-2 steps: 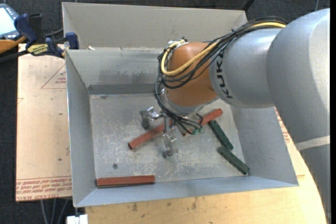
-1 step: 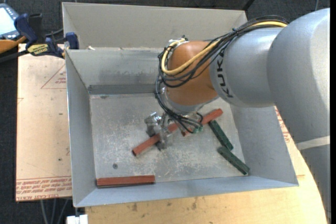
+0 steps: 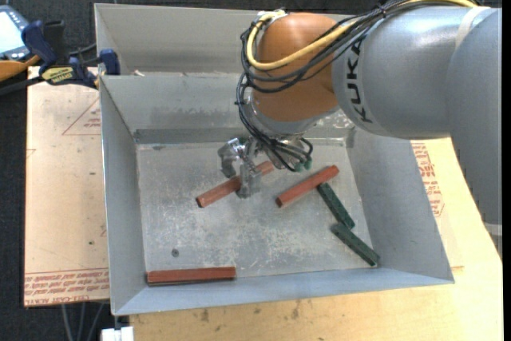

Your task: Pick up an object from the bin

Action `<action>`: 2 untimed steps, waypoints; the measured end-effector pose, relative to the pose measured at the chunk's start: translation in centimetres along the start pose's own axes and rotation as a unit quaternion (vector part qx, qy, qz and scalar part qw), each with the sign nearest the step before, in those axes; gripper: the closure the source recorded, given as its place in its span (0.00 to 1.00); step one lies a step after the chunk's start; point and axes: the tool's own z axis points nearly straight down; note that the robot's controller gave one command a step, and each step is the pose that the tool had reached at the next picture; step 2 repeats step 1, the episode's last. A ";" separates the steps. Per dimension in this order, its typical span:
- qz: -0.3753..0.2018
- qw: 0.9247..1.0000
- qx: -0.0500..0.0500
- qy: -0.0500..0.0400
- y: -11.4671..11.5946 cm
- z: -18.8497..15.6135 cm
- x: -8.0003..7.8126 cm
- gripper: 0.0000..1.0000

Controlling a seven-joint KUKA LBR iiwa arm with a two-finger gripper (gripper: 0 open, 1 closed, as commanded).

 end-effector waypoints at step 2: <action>-0.004 1.000 0.001 0.001 -1.3 -12.3 3.0 1.00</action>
Offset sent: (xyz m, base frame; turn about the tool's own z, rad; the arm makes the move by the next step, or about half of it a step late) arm -0.0257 -0.0250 0.1178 -0.0106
